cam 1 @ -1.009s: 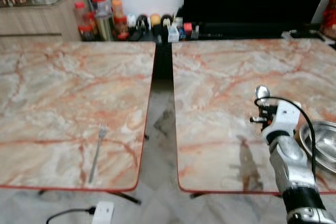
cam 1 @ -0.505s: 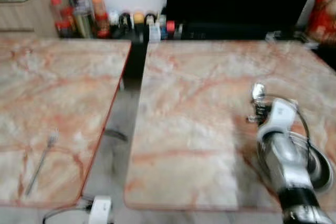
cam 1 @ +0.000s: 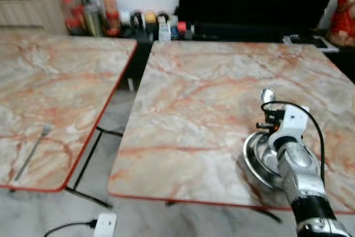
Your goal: Setting the table
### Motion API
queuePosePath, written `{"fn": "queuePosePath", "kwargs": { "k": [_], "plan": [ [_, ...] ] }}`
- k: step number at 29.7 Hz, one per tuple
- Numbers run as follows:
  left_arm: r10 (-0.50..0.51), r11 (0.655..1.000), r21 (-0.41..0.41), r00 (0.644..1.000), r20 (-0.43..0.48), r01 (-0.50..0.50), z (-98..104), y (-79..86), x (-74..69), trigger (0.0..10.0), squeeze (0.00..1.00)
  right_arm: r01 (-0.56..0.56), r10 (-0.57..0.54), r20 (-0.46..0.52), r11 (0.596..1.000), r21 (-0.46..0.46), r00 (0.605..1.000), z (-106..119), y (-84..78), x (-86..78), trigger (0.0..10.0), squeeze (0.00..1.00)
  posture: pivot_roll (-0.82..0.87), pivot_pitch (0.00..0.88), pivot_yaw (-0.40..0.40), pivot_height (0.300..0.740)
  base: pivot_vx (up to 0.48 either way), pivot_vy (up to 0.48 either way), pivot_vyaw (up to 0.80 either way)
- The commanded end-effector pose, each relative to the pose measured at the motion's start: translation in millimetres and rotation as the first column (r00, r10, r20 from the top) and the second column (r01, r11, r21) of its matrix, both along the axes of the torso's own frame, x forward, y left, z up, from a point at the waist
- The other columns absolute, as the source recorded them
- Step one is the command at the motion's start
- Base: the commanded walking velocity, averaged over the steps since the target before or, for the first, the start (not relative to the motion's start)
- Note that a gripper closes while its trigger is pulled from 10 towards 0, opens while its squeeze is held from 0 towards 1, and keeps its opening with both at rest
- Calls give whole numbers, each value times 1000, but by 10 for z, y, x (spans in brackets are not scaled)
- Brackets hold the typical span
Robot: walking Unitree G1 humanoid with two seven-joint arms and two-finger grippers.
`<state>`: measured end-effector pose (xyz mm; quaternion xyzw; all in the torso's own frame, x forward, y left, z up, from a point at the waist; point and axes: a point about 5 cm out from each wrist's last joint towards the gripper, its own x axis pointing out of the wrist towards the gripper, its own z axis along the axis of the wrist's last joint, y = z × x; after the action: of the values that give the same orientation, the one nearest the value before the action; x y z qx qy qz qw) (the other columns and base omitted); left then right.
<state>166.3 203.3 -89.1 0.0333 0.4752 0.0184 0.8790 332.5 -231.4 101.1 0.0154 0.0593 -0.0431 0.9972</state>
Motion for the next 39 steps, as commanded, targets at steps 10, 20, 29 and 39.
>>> {"fn": "queuePosePath", "kwargs": {
  "k": [10, 20, 29, 39],
  "plan": [
    [-13, 1000, -4, 1000, 1, 13, -3, -48, 12, 10000, 0, 10, -10, 23, 1000, -6, 1000, 68, -42, 11, 10000, 0, 12, 0, -4, 736, 0, -480, 0],
    [-4, 1000, -9, 1000, 0, 4, -6, -49, 6, 10000, 0, 17, -16, 17, 1000, -10, 1000, 65, -68, -4, 10000, 0, 7, 0, -7, 736, 0, -141, 0],
    [-1, 1000, -15, 1000, -3, 1, -8, -53, 3, 10000, 0, 15, -14, -13, 1000, 16, 1000, 35, -49, -1, 10000, 0, 7, 0, -11, 736, 0, 0, 0],
    [8, 1000, -23, 1000, -1, -8, -12, -65, -2, 10000, 0, 1, 3, -86, 999, 49, 996, -29, -9, 16, 10000, 0, 0, 5, -13, 736, 0, 0, 0]
  ]
}}
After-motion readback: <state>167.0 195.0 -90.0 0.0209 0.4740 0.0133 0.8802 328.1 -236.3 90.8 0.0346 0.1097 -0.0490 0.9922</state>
